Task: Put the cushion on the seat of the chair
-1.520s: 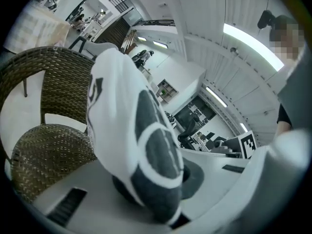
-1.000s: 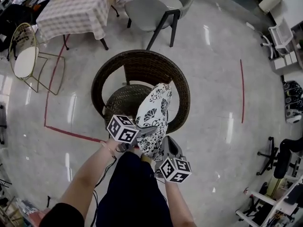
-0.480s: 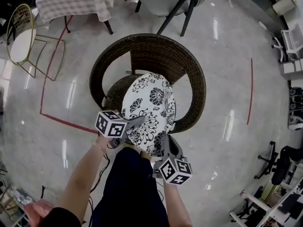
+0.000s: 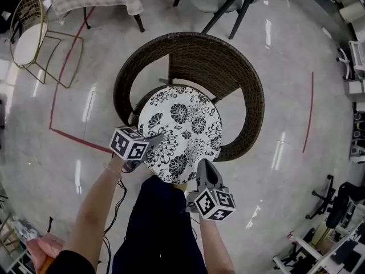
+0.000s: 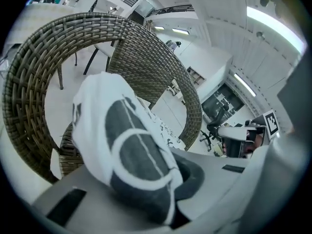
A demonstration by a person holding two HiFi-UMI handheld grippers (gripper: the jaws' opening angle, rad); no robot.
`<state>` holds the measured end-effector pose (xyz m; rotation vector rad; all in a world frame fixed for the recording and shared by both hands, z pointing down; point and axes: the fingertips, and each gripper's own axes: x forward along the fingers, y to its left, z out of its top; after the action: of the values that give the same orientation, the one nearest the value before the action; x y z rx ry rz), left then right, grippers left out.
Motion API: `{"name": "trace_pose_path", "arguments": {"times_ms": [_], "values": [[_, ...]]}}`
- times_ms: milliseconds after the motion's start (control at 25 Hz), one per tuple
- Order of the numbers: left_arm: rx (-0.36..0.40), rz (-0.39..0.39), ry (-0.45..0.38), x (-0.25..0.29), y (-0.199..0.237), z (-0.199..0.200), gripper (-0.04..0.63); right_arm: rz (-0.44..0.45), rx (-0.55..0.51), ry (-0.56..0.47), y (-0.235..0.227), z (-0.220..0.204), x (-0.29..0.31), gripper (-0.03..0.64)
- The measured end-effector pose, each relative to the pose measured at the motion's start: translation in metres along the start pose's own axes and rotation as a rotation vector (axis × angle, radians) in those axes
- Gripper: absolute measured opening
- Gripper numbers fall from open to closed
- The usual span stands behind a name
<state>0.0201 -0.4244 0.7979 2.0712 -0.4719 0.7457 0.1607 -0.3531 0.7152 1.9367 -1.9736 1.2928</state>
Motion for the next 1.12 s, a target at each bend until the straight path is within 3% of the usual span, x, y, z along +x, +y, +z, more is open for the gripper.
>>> {"name": "trace_pose_path", "arguments": {"times_ms": [160,240,400,840,960,1120], "values": [[0.048,0.099,0.067,0.006,0.021,-0.012,0.028,0.002,0.003,0.016,0.001,-0.006,0.006,0.025],[0.036,0.142,0.079,0.008,0.033,-0.015,0.030,0.004,0.003,0.024,0.002,-0.009,0.010,0.025],[-0.010,0.179,0.104,0.011,0.050,-0.021,0.040,0.006,0.001,0.039,0.004,-0.013,0.019,0.025],[-0.031,0.295,0.197,0.010,0.087,-0.035,0.093,0.015,0.015,0.066,0.007,-0.020,0.034,0.025],[-0.040,0.307,0.218,0.013,0.091,-0.037,0.159,0.010,0.022,0.066,0.004,-0.021,0.035,0.025],[-0.041,0.373,0.260,0.010,0.099,-0.043,0.324,0.013,0.028,0.065,0.004,-0.019,0.034,0.025]]}}
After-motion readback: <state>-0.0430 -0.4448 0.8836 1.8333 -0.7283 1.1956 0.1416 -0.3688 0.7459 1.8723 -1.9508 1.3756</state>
